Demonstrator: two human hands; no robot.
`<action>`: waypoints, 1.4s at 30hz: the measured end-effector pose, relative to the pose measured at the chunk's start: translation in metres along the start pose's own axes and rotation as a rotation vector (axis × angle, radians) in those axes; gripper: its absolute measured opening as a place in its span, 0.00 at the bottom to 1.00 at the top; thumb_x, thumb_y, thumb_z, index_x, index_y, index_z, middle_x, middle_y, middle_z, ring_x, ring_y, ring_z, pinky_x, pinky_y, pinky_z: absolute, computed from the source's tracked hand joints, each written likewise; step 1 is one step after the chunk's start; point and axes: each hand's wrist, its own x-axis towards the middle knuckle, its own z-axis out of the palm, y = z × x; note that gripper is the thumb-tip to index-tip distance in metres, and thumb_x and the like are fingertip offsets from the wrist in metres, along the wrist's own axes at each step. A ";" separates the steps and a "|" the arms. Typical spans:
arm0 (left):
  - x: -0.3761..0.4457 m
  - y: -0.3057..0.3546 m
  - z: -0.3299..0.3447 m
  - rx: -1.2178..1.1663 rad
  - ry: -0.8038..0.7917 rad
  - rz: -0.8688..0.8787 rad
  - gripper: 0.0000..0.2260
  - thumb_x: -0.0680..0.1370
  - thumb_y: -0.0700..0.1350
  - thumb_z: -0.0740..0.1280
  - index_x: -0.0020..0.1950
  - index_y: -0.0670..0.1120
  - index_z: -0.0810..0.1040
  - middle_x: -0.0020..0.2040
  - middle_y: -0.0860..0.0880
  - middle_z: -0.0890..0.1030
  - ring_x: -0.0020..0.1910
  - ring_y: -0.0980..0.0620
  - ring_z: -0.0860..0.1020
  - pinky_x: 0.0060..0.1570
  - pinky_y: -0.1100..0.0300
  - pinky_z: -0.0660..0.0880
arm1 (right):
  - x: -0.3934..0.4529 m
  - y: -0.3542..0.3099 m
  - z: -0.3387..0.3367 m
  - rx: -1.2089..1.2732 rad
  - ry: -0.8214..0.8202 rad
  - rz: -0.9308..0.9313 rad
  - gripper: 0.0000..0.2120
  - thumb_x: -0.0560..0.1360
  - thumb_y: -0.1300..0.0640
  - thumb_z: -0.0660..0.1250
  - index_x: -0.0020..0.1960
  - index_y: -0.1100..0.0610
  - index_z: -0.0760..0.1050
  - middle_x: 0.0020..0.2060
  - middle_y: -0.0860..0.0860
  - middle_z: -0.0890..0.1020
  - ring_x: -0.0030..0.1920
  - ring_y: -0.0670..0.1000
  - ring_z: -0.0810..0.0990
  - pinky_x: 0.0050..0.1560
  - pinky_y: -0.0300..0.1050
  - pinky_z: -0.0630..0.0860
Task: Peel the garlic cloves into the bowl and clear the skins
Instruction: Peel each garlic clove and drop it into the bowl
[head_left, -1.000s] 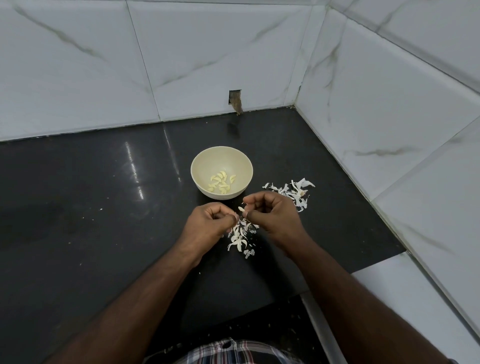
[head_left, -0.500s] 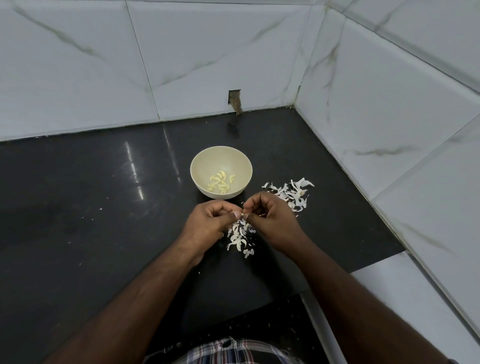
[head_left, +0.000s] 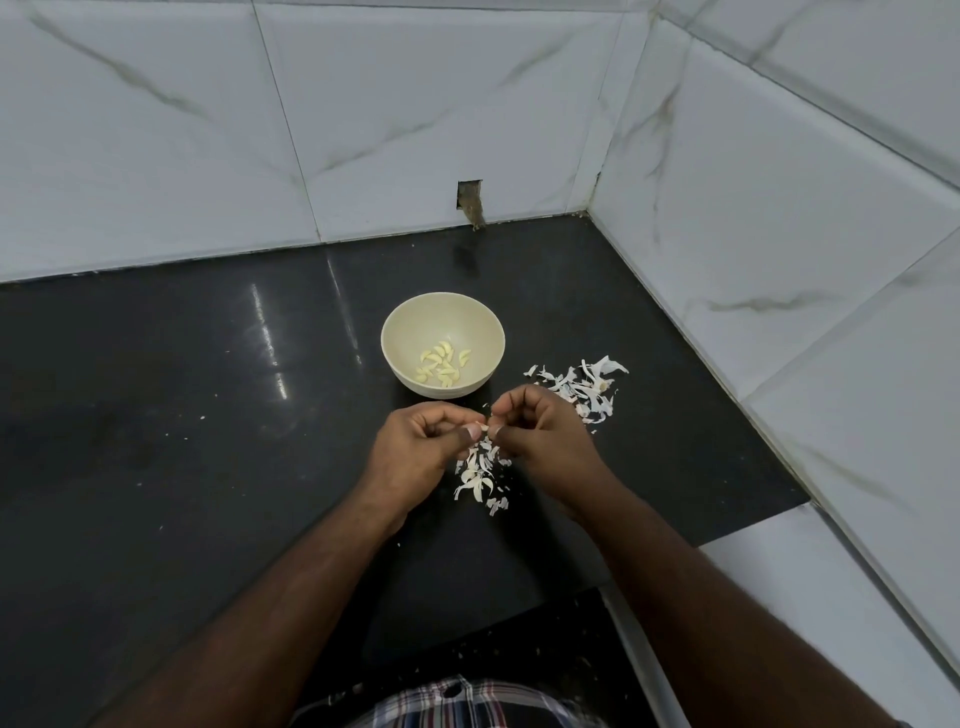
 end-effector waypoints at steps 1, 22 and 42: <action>-0.001 0.000 0.000 -0.048 0.002 -0.039 0.04 0.76 0.38 0.73 0.49 0.45 0.86 0.41 0.44 0.86 0.38 0.50 0.80 0.40 0.54 0.79 | -0.001 0.000 0.000 -0.009 0.002 -0.023 0.10 0.74 0.73 0.66 0.47 0.59 0.76 0.38 0.55 0.80 0.35 0.47 0.77 0.38 0.41 0.75; -0.003 0.000 -0.003 -0.330 -0.126 -0.234 0.13 0.81 0.36 0.66 0.64 0.47 0.79 0.44 0.45 0.84 0.39 0.54 0.81 0.35 0.65 0.76 | 0.002 0.000 -0.006 -0.300 0.019 -0.131 0.12 0.75 0.58 0.74 0.58 0.53 0.83 0.40 0.45 0.86 0.44 0.41 0.84 0.50 0.41 0.80; -0.005 -0.002 -0.007 -0.225 -0.004 -0.157 0.08 0.76 0.37 0.73 0.54 0.42 0.80 0.41 0.43 0.84 0.36 0.52 0.79 0.31 0.65 0.71 | 0.003 -0.003 -0.010 -0.244 -0.005 -0.028 0.04 0.78 0.63 0.69 0.47 0.56 0.82 0.38 0.53 0.85 0.37 0.46 0.80 0.42 0.42 0.77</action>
